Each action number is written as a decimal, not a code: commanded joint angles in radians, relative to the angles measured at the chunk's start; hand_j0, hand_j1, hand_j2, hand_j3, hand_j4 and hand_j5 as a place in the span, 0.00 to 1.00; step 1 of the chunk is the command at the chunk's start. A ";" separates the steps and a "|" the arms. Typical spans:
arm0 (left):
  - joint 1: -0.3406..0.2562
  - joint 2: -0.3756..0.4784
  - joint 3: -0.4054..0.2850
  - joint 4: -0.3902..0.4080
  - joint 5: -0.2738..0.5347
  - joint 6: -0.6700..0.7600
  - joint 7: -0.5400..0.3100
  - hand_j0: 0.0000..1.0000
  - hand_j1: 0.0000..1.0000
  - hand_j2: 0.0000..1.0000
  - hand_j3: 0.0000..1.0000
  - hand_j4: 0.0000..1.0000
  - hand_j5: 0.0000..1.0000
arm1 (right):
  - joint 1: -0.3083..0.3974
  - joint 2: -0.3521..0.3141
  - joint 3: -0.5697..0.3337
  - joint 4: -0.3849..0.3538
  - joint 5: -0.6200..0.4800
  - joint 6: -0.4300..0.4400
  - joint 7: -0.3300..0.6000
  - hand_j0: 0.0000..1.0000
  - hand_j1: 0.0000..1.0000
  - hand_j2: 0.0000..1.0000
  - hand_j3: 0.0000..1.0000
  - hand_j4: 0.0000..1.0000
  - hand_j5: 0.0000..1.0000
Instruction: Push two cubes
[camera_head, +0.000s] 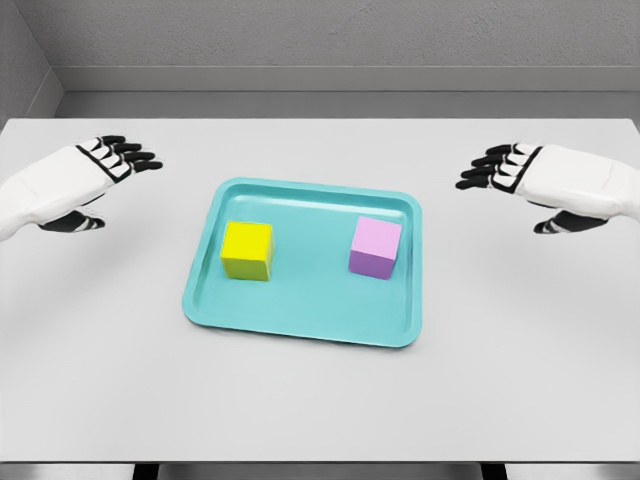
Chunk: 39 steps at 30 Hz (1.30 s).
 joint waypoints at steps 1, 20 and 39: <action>-0.002 0.036 -0.001 -0.001 0.005 0.001 -0.015 1.00 1.00 1.00 1.00 1.00 1.00 | 0.000 0.005 0.010 0.016 0.004 0.001 -0.001 1.00 1.00 1.00 1.00 1.00 1.00; -0.018 0.044 -0.088 -0.012 -0.010 0.001 -0.244 0.70 0.70 0.70 0.70 0.70 0.70 | -0.140 0.310 0.010 0.244 0.264 0.001 0.342 0.72 0.72 0.72 0.72 0.72 0.72; -0.198 -0.042 -0.285 -0.013 -0.004 0.001 -0.258 0.70 0.70 0.70 0.70 0.70 0.70 | -0.086 0.370 0.017 0.169 0.292 0.001 0.343 0.69 0.69 0.69 0.69 0.69 0.69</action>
